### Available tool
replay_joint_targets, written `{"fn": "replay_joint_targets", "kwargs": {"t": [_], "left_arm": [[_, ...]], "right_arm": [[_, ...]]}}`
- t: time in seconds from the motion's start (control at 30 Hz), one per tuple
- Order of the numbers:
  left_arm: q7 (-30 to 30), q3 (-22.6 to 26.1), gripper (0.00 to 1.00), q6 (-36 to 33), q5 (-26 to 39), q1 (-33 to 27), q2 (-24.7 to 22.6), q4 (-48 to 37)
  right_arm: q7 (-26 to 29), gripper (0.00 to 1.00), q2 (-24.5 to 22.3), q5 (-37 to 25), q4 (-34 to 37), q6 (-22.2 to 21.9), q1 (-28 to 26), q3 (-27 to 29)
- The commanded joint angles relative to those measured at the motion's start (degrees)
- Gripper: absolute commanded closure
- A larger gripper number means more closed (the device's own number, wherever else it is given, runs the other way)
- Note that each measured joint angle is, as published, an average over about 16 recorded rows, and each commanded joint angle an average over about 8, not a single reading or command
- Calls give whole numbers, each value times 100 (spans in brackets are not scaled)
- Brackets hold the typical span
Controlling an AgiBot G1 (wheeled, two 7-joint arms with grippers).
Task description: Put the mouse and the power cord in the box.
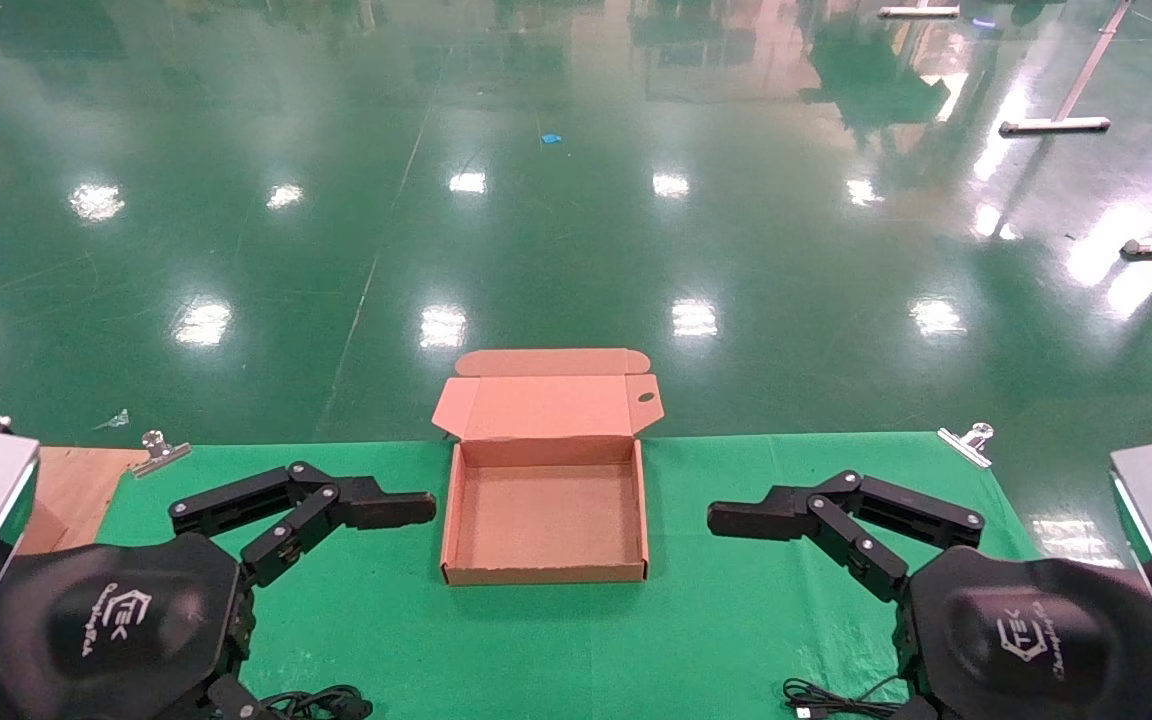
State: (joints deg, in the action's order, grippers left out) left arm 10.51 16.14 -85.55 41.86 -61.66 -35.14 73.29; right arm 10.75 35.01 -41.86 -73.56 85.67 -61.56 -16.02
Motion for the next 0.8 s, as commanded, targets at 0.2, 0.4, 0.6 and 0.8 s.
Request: {"fn": "replay_joint_targets", "kwargs": {"t": [0.2,0.4,0.6,0.8], "left_arm": [[0,0,0,0,0,0,0,0],[0,0,0,0,0,0,0,0],[0,0,0,0,0,0,0,0],[0,0,0,0,0,0,0,0]], "right_arm": [[0,0,0,0,0,0,0,0],[0,0,0,0,0,0,0,0],[0,0,0,0,0,0,0,0],[0,0,0,0,0,0,0,0]]}}
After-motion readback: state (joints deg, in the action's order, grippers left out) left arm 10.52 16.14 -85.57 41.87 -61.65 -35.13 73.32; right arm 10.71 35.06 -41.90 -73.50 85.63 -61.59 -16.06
